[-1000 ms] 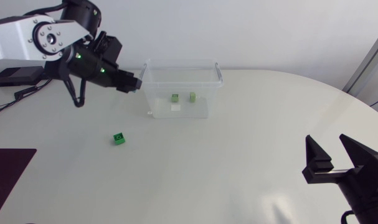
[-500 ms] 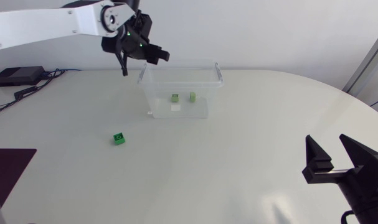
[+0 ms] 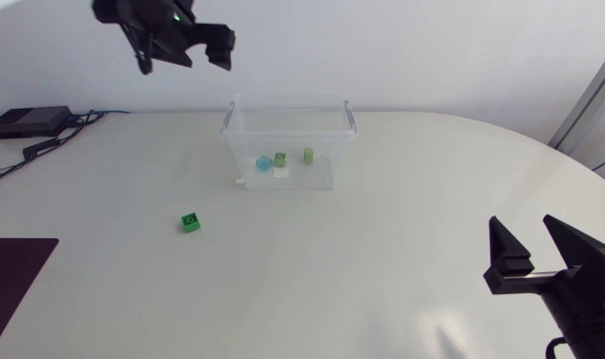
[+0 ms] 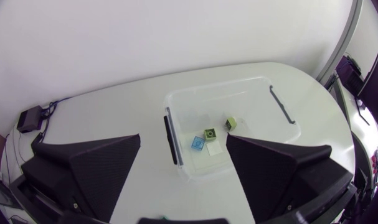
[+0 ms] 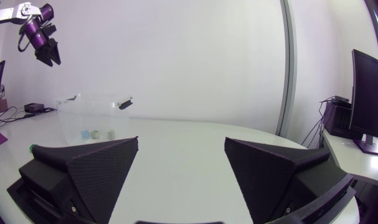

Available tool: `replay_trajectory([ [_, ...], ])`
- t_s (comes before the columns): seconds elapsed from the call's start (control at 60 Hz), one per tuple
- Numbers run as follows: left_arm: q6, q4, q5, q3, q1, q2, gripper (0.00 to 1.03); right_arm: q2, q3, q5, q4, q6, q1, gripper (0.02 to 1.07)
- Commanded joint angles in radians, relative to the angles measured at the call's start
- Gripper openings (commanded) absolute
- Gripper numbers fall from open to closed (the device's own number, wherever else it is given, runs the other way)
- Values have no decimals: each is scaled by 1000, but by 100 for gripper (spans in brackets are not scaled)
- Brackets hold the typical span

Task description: Place the duplo bricks in the container

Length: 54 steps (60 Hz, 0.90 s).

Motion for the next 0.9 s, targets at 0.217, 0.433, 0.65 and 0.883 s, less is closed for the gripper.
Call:
replay_trajectory([
  [0.217, 155, 13, 12, -373, 60, -291, 100, -5, -20, -7, -9, 17, -4, 102],
  [0.433, 402, 47, 130, -665, 198, -400, 100, -5, -20, -7, -9, 17, -4, 102],
  [0.65, 612, 113, 247, -839, 255, -377, 99, -5, -20, -7, -9, 17, -4, 102],
  [0.883, 753, 185, 265, -902, 255, -210, 99, -5, -20, -7, -9, 17, -4, 102],
])
